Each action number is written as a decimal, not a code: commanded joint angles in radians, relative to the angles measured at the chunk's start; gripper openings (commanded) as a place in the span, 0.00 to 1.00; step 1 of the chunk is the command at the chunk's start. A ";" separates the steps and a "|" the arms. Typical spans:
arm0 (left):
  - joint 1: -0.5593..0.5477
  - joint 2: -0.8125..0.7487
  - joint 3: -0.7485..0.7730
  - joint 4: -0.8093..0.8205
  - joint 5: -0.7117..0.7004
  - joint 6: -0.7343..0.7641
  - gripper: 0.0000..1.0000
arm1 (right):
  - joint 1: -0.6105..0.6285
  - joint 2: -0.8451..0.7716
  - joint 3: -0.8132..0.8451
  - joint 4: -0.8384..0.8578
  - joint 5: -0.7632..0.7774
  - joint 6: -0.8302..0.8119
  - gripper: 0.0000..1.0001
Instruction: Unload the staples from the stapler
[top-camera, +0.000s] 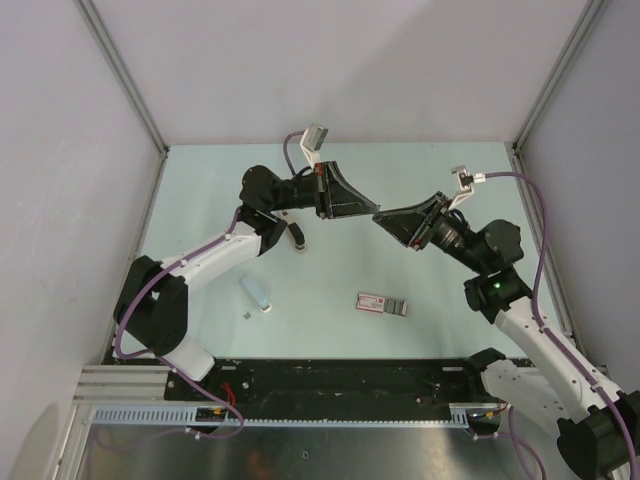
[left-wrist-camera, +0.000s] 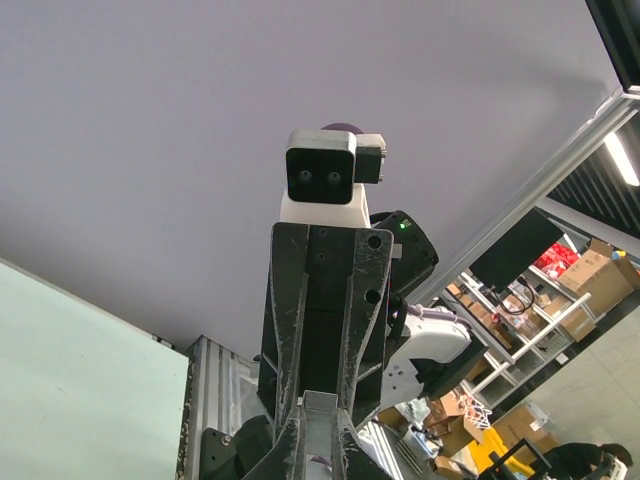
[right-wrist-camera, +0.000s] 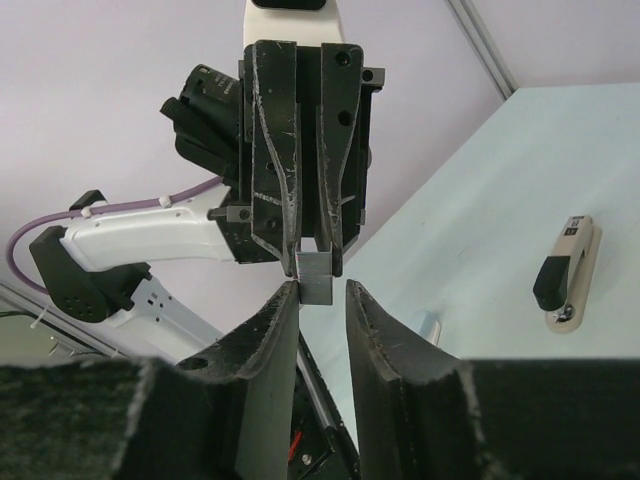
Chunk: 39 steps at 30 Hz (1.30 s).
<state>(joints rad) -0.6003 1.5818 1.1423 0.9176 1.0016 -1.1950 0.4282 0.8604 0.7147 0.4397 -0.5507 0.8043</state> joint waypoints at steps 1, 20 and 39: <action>-0.007 -0.045 0.008 0.037 0.009 0.026 0.12 | 0.009 0.009 0.040 0.057 -0.008 0.008 0.29; -0.010 -0.056 0.016 -0.032 0.051 0.111 0.23 | 0.007 -0.005 0.039 -0.035 0.025 -0.031 0.08; 0.127 -0.083 0.175 -1.120 -0.310 1.062 0.79 | -0.039 -0.065 0.053 -0.798 0.257 -0.243 0.06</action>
<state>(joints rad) -0.4755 1.5352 1.2697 0.1017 0.8551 -0.4854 0.3794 0.7990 0.7197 -0.1081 -0.4400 0.6182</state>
